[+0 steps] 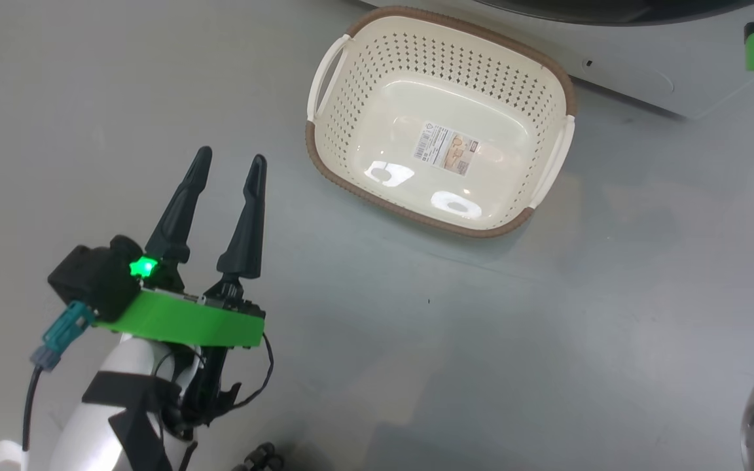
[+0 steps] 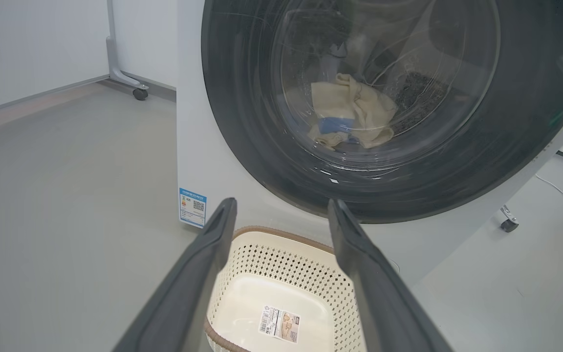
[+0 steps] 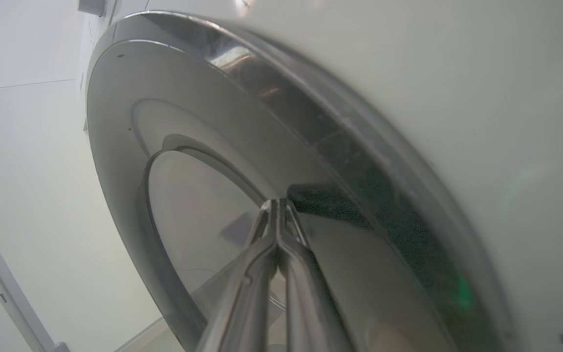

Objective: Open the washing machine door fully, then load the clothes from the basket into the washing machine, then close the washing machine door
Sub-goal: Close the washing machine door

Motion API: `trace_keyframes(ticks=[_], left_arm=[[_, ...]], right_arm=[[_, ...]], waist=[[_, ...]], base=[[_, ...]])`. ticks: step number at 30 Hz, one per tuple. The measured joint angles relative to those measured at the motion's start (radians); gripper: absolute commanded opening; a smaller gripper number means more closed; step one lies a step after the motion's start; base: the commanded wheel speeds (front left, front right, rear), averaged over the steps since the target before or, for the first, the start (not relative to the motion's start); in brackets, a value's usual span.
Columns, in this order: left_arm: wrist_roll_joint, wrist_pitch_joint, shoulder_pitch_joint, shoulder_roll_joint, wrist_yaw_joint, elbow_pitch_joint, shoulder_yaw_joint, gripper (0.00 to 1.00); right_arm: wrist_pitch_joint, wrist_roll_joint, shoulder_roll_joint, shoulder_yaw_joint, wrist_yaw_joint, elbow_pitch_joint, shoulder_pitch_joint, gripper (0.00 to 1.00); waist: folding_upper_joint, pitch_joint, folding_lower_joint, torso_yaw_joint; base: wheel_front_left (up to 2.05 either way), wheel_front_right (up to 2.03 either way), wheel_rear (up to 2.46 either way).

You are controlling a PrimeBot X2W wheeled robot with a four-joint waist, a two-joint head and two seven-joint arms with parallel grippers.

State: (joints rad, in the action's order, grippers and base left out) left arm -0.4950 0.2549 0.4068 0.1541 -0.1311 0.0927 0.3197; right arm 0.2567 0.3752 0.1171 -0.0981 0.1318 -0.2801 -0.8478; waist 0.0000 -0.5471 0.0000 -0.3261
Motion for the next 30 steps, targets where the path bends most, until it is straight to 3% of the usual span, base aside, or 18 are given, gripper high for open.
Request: trace_keyframes(ticks=[11, 23, 26, 30], left_arm=[[-0.002, 0.000, 0.021, 0.001, 0.000, 0.002, 0.002, 1.00], [-0.002, 0.000, 0.005, 0.006, 0.000, 0.051, -0.011, 1.00], [-0.002, 0.000, -0.021, 0.011, 0.000, 0.067, -0.017, 1.00], [-0.002, 0.000, -0.050, 0.019, 0.000, 0.087, -0.021, 1.00]], right_arm=[[0.000, -0.016, -0.015, -0.006, 0.012, 0.004, -0.022, 0.00], [0.000, 0.002, -0.013, 0.074, 0.002, -0.004, 0.072, 0.00], [0.000, 0.012, -0.013, 0.096, 0.002, -0.008, 0.120, 0.22], [0.000, 0.015, -0.023, 0.114, 0.002, -0.009, 0.172, 0.65]], waist=[[0.0000, -0.019, 0.0001, 0.000], [0.0001, 0.064, 0.0000, 0.037], [0.0000, 0.093, 0.0000, 0.051], [0.0001, 0.132, 0.0000, 0.070]], base=[[0.00, 0.00, 0.00], [0.00, 0.00, 0.00], [0.00, 0.00, 0.00], [0.00, 0.00, 0.00]])
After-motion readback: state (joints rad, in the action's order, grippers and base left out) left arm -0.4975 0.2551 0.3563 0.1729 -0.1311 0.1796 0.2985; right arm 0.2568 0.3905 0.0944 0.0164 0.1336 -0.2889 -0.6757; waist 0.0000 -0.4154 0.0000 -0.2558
